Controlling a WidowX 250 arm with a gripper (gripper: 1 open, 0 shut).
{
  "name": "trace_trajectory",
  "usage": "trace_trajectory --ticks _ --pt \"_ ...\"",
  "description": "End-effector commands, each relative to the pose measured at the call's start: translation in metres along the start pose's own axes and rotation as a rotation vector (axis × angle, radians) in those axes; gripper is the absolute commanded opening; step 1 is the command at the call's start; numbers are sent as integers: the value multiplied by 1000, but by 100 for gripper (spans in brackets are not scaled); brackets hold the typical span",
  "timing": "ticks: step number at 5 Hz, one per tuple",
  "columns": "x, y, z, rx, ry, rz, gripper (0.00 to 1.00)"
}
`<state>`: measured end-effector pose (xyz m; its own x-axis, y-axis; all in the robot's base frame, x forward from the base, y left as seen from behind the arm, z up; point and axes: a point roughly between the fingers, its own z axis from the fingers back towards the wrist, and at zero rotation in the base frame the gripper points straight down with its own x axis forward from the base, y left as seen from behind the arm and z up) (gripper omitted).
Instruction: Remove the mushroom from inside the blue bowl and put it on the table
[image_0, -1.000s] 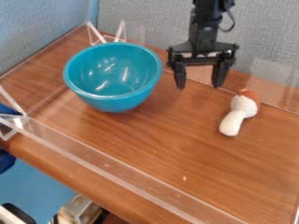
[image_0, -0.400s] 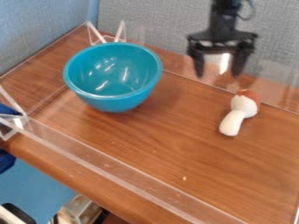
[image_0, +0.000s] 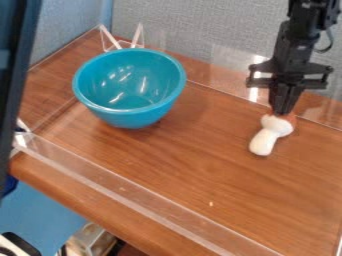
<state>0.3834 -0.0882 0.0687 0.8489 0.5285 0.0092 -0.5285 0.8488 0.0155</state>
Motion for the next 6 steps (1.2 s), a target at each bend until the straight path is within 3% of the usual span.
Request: trace_trajectory --ticks 1,3,4,6 --pt "-12 13 41 -46 -40 -31 0" --pt "-23 12 14 -42 38 -83 0" --pt "-28 5 -8 -37 69 -159 0" --pt "-15 14 -13 -37 77 -237 0"
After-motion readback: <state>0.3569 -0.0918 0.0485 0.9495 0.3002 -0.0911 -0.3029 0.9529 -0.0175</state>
